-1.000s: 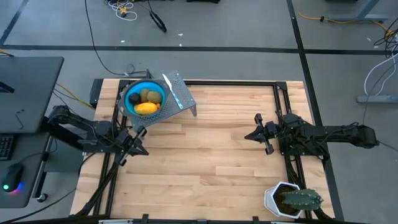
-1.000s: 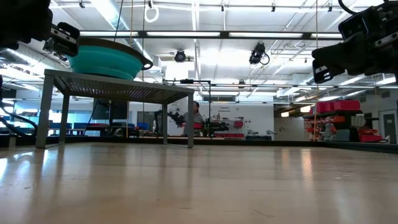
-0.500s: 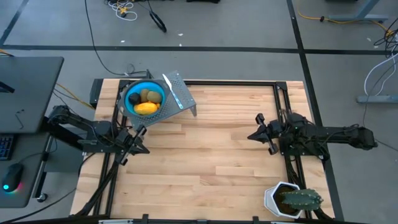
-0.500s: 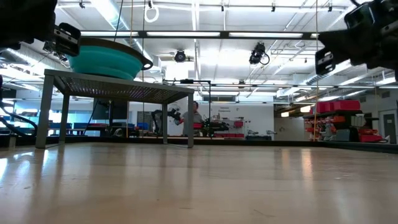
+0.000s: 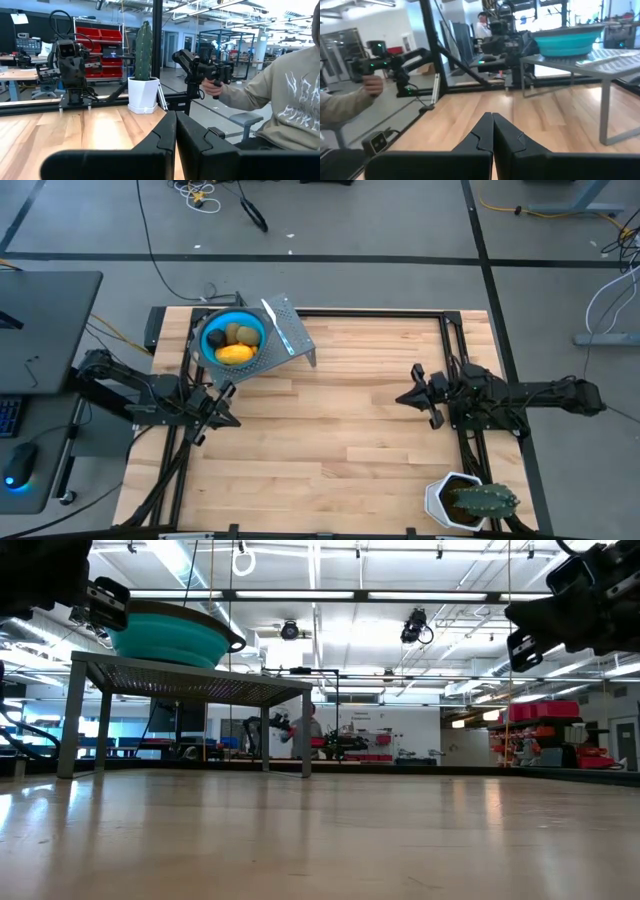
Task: Pick & Place Fruit
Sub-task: Return to Home Position
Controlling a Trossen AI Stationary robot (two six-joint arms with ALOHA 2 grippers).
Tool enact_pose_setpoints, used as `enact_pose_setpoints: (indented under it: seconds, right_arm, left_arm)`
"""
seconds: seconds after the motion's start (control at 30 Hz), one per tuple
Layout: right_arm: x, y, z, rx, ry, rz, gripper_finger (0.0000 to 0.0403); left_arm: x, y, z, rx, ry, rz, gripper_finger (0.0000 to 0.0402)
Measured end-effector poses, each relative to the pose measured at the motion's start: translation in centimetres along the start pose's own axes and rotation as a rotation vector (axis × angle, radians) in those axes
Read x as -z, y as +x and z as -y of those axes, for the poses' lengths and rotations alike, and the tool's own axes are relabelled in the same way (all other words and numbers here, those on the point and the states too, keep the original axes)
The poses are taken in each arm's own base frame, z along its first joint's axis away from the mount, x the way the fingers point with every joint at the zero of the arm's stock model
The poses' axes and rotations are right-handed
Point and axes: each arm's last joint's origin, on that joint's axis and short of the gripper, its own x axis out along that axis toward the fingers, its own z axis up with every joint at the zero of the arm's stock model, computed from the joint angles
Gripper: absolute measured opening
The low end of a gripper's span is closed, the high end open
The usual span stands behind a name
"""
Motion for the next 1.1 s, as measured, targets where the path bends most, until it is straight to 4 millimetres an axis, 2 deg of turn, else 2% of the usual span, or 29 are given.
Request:
enact_pose_setpoints:
  seconds: [0.2,0.37,0.5,0.7,0.93,1.03,1.1]
  right_arm:
    - [0.2,0.2,-0.6,-0.07,-0.004,-0.02,0.0001]
    - [-0.8,0.3,-0.7,-0.022,0.019,0.089,0.0001]
    - [-0.8,0.3,-0.9,-0.038,-0.04,0.095,0.0001]
    - [0.0,0.3,-0.7,-0.015,-0.06,-0.021,0.0001]
    - [-1.7,-0.8,-1.0,0.064,-0.043,-0.268,0.0001]
    - [-2.1,-1.1,-1.1,0.07,-0.048,-0.249,0.0001]
    - [-1.5,-1.0,-1.0,0.061,-0.056,-0.208,0.0001]
  left_arm:
    - [0.0,0.0,-0.1,-0.024,0.01,0.002,0.0016]
    - [0.0,0.0,-0.1,-0.049,0.008,0.003,0.0016]
    - [0.0,0.0,-0.1,-0.048,0.001,0.003,0.0016]
    - [0.0,0.0,-0.1,-0.045,-0.015,0.003,0.0016]
    - [0.0,0.0,-0.1,-0.046,-0.016,0.003,0.0016]
    - [0.0,0.0,-0.2,-0.052,-0.016,0.003,0.0016]
    - [0.0,0.0,-0.2,-0.053,-0.015,0.003,0.0016]
